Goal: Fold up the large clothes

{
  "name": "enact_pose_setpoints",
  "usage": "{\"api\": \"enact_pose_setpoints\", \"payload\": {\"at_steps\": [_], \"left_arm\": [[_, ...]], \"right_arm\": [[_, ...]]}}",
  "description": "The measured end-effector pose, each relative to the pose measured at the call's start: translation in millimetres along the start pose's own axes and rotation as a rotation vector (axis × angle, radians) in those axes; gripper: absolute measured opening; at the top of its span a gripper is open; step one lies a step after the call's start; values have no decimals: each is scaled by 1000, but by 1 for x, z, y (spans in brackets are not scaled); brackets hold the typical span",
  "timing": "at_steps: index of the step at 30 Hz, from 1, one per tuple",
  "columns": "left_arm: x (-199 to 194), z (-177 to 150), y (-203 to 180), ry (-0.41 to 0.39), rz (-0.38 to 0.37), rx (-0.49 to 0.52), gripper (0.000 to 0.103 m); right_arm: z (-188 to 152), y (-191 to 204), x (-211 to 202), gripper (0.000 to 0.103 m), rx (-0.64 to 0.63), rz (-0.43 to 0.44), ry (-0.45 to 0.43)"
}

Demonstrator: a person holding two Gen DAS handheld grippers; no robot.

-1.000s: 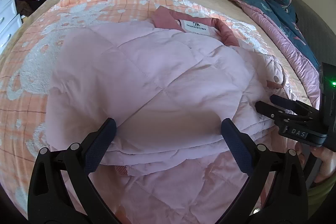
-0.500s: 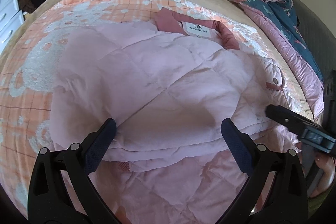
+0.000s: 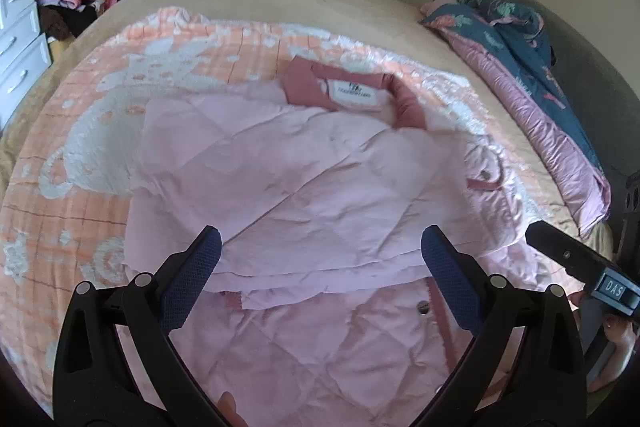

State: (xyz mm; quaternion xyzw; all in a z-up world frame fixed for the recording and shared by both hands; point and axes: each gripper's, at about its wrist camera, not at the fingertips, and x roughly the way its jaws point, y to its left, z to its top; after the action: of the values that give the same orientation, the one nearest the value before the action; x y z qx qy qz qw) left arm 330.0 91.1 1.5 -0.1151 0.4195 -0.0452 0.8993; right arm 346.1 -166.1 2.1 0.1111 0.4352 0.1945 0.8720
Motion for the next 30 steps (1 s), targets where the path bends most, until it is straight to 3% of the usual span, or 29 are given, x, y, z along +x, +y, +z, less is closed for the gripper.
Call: {"api": "enact_pose_setpoints", "payload": {"at_steps": [14, 30], "left_arm": [[-68, -30, -23, -70, -10, 15, 94], [-152, -64, -56, -151, 59, 33, 94]], "right_arm": [[-6, -2, -101, 95, -19, -10, -109], [-26, -12, -196, 96, -92, -24, -173]]}}
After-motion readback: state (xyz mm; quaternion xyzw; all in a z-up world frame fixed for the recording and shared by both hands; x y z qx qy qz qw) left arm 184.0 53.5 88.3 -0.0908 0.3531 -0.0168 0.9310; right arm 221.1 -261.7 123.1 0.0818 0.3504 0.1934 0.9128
